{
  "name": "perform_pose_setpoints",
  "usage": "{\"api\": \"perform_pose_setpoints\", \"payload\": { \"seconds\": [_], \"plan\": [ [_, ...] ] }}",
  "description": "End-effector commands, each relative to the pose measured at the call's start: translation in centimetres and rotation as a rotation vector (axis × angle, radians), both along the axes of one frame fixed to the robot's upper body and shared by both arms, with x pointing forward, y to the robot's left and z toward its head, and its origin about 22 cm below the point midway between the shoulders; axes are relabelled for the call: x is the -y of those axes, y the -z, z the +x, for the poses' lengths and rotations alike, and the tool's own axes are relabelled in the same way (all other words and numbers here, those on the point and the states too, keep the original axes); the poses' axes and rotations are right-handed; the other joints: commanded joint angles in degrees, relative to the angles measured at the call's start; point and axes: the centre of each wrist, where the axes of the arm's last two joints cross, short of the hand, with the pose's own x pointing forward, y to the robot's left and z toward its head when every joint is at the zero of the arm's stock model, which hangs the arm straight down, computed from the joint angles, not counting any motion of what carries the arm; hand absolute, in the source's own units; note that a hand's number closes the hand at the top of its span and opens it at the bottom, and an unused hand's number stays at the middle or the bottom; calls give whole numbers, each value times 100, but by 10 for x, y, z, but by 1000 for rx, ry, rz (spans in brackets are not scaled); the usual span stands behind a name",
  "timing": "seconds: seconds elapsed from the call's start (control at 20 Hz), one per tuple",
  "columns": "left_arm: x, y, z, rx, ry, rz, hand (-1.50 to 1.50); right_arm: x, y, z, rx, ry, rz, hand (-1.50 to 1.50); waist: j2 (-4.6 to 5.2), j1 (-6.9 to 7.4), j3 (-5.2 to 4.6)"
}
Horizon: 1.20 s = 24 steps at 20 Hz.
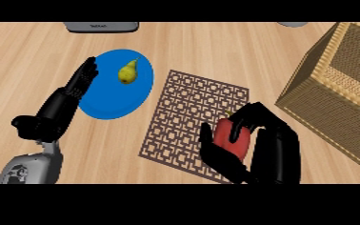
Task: Pick the bell pepper from the placemat and place it in the basket
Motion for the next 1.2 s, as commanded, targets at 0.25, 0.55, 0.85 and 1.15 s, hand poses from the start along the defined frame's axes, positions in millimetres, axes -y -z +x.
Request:
{"api": "perform_pose_setpoints", "payload": {
  "seconds": [0.25, 0.55, 0.85, 1.15],
  "plan": [
    [8, -6, 6, 11, 16, 4, 0, 22, -51, -8, -17, 197, -46, 150, 24, 23, 0],
    [0, -9, 7, -5, 7, 12, 0, 40, -84, 17, 24, 279, -49, 150, 29, 44, 1],
    [9, -10, 2, 7, 18, -8, 0, 85, -87, 75, 56, 419, -46, 150, 39, 74, 6],
    [-7, 6, -6, 11, 19, 13, 0, 129, -118, 104, 158, 546, 16, 150, 41, 101, 3]
  ]
}}
